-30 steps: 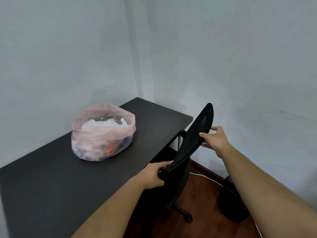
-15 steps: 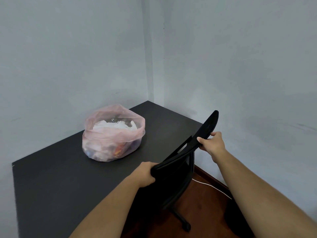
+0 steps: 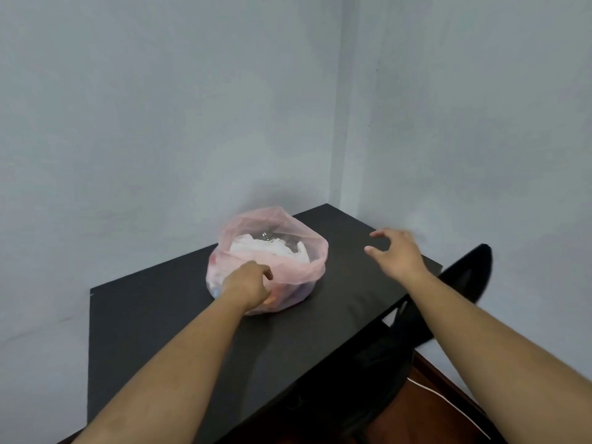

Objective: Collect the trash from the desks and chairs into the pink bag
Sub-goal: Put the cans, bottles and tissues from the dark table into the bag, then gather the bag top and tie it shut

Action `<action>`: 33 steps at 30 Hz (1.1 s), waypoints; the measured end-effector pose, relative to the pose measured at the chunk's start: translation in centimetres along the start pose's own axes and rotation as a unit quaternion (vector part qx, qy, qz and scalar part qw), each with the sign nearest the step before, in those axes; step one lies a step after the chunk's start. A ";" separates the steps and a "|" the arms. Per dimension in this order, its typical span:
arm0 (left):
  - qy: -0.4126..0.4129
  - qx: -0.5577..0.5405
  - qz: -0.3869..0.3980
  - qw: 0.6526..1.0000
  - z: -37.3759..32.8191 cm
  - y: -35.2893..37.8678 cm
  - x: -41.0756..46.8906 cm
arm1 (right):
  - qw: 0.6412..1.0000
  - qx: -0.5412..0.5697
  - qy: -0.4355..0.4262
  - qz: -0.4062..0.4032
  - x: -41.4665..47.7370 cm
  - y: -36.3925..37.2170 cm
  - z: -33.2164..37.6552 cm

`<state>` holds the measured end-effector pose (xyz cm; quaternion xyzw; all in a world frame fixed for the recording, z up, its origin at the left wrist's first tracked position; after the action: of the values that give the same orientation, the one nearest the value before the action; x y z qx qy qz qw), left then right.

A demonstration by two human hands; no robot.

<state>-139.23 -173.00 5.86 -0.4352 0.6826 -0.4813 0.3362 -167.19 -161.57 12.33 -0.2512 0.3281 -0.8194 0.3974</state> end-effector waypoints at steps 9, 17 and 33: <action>-0.069 0.000 -0.026 0.997 9.0 -2.4 10.2 | 0.994 0.000 0.052 0.100 8.7 13.8 2.9; -0.079 -0.115 0.010 0.990 13.4 0.5 15.1 | 0.978 -0.033 0.131 0.158 11.6 21.4 1.2; -0.168 -0.160 -0.123 0.965 18.3 -5.1 2.2 | 0.954 0.135 0.022 0.267 6.8 23.5 10.3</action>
<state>-122.68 -182.53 4.92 -0.6384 0.6259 -0.3231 0.3101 -152.61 -181.61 2.77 -0.0807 0.2779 -0.7252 0.6248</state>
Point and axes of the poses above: each hand's wrist, its own x-axis towards the middle knuckle, its own y-axis out of the palm, z = x × y, the point moved 10 cm from there along x, towards the middle knuckle
